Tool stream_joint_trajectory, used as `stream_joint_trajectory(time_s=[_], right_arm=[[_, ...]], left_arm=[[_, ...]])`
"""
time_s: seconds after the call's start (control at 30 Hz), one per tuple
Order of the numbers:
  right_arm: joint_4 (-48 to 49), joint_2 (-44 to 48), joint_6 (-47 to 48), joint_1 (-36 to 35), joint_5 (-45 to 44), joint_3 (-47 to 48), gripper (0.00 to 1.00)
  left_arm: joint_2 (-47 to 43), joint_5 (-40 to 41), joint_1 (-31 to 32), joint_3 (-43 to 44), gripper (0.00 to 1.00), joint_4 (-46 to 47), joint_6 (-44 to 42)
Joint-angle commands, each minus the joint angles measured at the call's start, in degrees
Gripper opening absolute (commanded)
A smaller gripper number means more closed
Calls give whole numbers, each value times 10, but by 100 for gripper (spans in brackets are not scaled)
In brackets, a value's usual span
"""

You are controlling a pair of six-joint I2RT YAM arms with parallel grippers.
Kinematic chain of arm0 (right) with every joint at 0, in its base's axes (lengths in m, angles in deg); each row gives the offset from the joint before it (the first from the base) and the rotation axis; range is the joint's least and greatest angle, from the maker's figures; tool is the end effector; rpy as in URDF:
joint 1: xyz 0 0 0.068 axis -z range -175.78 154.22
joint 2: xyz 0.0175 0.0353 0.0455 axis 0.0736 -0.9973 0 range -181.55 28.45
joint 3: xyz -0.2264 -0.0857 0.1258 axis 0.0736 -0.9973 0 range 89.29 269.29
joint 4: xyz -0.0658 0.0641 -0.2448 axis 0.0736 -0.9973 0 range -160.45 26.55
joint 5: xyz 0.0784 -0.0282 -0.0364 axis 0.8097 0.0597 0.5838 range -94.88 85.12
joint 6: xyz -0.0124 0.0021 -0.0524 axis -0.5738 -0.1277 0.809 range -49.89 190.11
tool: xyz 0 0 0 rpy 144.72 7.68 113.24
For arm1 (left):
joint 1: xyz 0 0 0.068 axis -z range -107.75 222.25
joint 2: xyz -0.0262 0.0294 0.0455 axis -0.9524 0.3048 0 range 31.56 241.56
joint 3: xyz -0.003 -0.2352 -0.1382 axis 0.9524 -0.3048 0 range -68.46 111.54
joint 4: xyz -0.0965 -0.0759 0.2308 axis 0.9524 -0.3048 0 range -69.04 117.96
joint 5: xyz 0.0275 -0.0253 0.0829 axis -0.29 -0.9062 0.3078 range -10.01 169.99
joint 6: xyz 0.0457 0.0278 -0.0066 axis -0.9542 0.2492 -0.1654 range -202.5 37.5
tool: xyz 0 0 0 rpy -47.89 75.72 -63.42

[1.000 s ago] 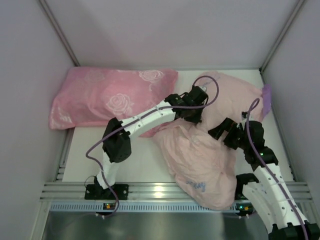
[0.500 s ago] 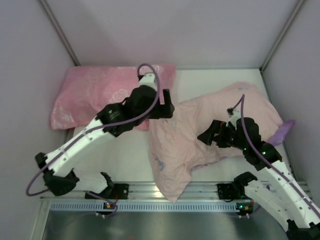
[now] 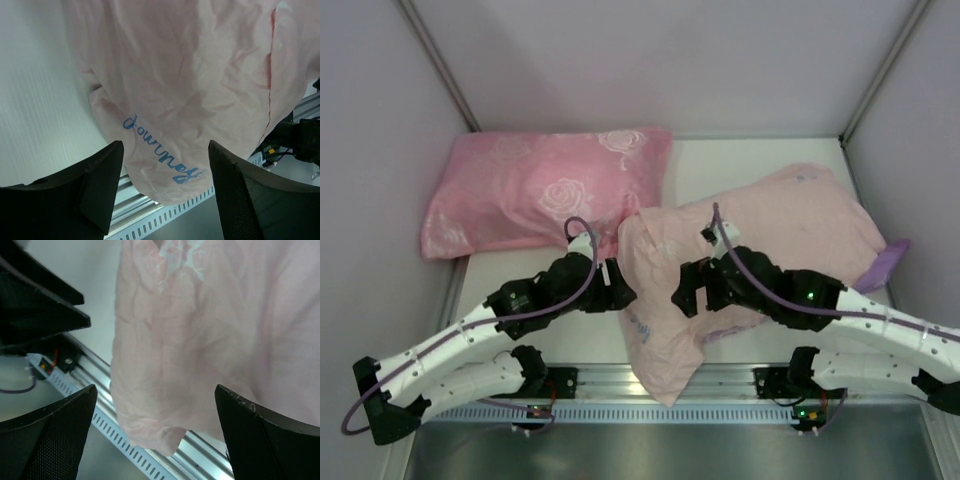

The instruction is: Remove the pillowcase from the pillow

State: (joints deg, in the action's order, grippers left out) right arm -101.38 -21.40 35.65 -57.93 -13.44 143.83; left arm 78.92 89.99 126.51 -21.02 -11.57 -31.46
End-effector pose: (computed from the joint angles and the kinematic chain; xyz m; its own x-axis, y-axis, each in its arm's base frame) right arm 0.0890 0.1571 0.3354 -0.6729 -0.0759 -0.7358 -0.5281 0.7459 0.4060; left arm 0.1044 -0.1347 0.2987 -0.7939 -0.2079 -0.5713 0.1647 0.8310 -0.5313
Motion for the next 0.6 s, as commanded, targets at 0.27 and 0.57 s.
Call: stream_joint_trajectory(time_s=[0.27,0.57], right_arm=[[-123,-169,-65,-81,-362,88,88],[-132,-170,-65,-107,-380,108,83]], left_arm=[[-2,-81,1,-52,72,114,42],[60,-112,3,-42,77,184,40]])
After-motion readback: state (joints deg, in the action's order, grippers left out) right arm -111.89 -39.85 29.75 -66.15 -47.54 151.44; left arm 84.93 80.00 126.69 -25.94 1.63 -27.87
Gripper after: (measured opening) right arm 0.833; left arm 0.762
